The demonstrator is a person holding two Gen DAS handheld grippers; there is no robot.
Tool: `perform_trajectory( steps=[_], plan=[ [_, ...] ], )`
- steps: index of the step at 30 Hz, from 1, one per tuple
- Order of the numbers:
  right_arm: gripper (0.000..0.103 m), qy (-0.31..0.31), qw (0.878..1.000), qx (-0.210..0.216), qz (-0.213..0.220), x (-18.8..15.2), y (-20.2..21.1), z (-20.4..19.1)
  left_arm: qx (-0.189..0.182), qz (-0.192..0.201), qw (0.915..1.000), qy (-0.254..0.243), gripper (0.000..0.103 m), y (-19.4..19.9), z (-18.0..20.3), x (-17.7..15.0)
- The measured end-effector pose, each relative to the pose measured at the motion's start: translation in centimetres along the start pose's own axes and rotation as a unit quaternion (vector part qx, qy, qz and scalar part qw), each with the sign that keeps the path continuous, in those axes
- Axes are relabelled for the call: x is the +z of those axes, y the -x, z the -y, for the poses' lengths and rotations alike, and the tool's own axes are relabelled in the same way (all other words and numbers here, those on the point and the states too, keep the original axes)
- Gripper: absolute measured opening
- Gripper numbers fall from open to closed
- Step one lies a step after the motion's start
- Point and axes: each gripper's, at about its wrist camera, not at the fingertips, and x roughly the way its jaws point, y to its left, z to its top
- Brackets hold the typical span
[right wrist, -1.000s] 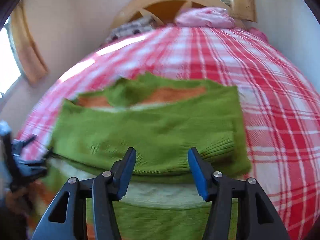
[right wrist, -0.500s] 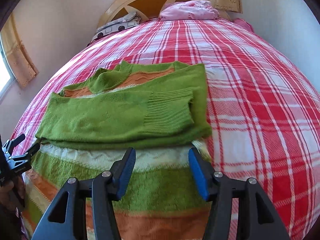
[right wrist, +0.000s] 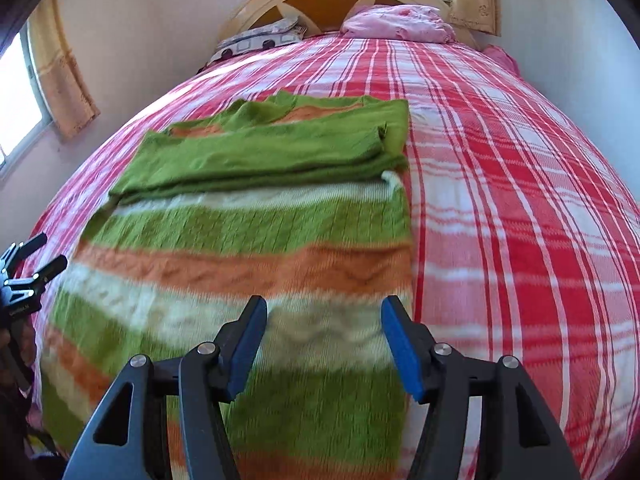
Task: Fold small clothes
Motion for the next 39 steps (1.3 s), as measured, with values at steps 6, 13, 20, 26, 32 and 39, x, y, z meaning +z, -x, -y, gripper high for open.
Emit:
perform_trajectory(
  steps=[6,13,20,26,32,39],
  plan=[
    [0.061,0.001,1.0,-0.004,-0.002,-2.2,2.0,-0.3,-0.006,0.0,1.0,-0.002,0.103,2.9,0.0,-2.3],
    [0.061,0.005,1.0,-0.012,0.002,-4.4,3.8,-0.6,-0.017,-0.006,0.9998,0.007,0.103,5.3,-0.1,-4.2],
    [0.062,0.029,0.999,-0.023,-0.006,-7.0,5.6,-1.5,-0.024,-0.034,0.9991,0.007,0.101,6.8,0.2,-6.5],
    [0.062,0.047,0.998,-0.03,-0.017,-9.8,6.4,-2.0,-0.053,-0.075,0.9949,0.04,0.084,8.9,-0.1,-9.8],
    [0.062,0.037,0.999,-0.028,-0.01,-10.7,6.8,-1.7,-0.095,-0.121,0.9848,0.08,0.066,9.2,-0.1,-12.4],
    [0.063,0.036,0.999,-0.028,-0.011,-11.2,7.1,-1.7,-0.134,-0.147,0.9742,0.107,0.049,8.3,0.0,-13.4]
  ],
)
